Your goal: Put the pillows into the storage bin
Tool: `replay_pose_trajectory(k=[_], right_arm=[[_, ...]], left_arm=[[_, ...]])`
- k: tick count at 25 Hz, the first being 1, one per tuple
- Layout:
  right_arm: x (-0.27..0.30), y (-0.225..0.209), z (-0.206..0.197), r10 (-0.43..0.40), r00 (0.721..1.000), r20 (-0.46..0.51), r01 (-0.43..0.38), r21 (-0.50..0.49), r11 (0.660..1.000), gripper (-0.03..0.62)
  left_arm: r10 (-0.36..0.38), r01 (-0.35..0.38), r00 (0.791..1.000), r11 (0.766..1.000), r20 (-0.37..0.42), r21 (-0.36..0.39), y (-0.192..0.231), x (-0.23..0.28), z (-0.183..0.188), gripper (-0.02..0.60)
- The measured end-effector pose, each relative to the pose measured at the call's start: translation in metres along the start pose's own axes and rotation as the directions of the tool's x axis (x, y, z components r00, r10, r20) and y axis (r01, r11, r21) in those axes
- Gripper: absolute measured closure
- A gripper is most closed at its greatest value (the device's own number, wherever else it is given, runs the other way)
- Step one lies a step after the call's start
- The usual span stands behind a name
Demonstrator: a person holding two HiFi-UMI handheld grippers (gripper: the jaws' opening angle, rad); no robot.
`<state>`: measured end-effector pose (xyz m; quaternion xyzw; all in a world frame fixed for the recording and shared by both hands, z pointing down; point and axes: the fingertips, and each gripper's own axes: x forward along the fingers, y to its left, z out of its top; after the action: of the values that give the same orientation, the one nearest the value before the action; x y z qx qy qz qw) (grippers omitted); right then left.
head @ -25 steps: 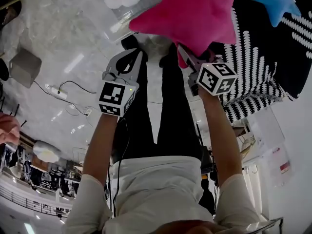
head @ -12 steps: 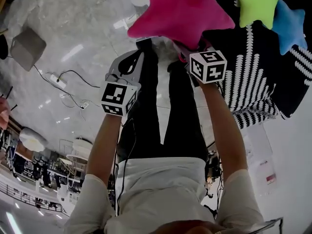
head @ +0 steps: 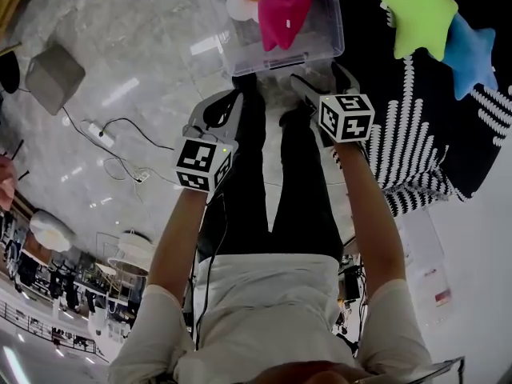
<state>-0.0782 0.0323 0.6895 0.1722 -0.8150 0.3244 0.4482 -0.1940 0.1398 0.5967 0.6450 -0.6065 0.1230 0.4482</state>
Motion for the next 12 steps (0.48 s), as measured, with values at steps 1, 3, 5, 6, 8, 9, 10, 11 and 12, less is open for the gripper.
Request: replay_pose_trajectory(k=[1, 3, 5, 6, 8, 9, 10, 11, 12], right_arm=[[-0.006, 0.001, 0.004, -0.006, 1.000, 0.009, 0.006, 0.000, 1.000, 0.140], [-0.018, 0.003, 0.015, -0.021, 0.999, 0.028, 0.021, 0.001, 1.000, 0.140], [-0.031, 0.005, 0.024, -0.036, 0.998, 0.051, 0.036, 0.005, 0.999, 0.140], [-0.038, 0.005, 0.030, -0.044, 0.997, 0.067, 0.043, 0.010, 0.999, 0.141], [-0.053, 0.003, 0.043, -0.061, 0.991, 0.115, 0.058, 0.023, 0.998, 0.141], [-0.061, 0.001, 0.050, -0.070, 0.987, 0.146, 0.067, 0.026, 0.997, 0.141], [-0.068, -0.001, 0.057, -0.079, 0.981, 0.175, 0.075, 0.024, 0.997, 0.141], [-0.074, -0.003, 0.063, -0.086, 0.976, 0.200, 0.084, 0.019, 0.996, 0.141], [-0.080, -0.005, 0.067, -0.093, 0.971, 0.220, 0.092, 0.015, 0.996, 0.141]], left_arm=[[-0.006, 0.006, 1.000, 1.000, 0.005, 0.005, -0.003, -0.003, 0.006, 0.565], [-0.019, 0.019, 1.000, 1.000, 0.014, 0.018, -0.008, -0.009, 0.017, 0.565], [-0.034, 0.033, 0.999, 0.999, 0.021, 0.028, -0.013, -0.014, 0.026, 0.565], [-0.041, 0.041, 0.999, 0.999, 0.022, 0.034, -0.016, -0.015, 0.030, 0.565], [-0.055, 0.054, 0.998, 0.997, 0.018, 0.050, -0.020, -0.013, 0.036, 0.565], [-0.061, 0.060, 0.998, 0.996, 0.014, 0.060, -0.022, -0.011, 0.038, 0.565], [-0.066, 0.065, 0.998, 0.996, 0.011, 0.068, -0.024, -0.008, 0.041, 0.565], [-0.071, 0.070, 0.997, 0.995, 0.008, 0.073, -0.025, -0.005, 0.043, 0.565], [-0.078, 0.077, 0.997, 0.994, 0.006, 0.077, -0.027, -0.002, 0.046, 0.565]])
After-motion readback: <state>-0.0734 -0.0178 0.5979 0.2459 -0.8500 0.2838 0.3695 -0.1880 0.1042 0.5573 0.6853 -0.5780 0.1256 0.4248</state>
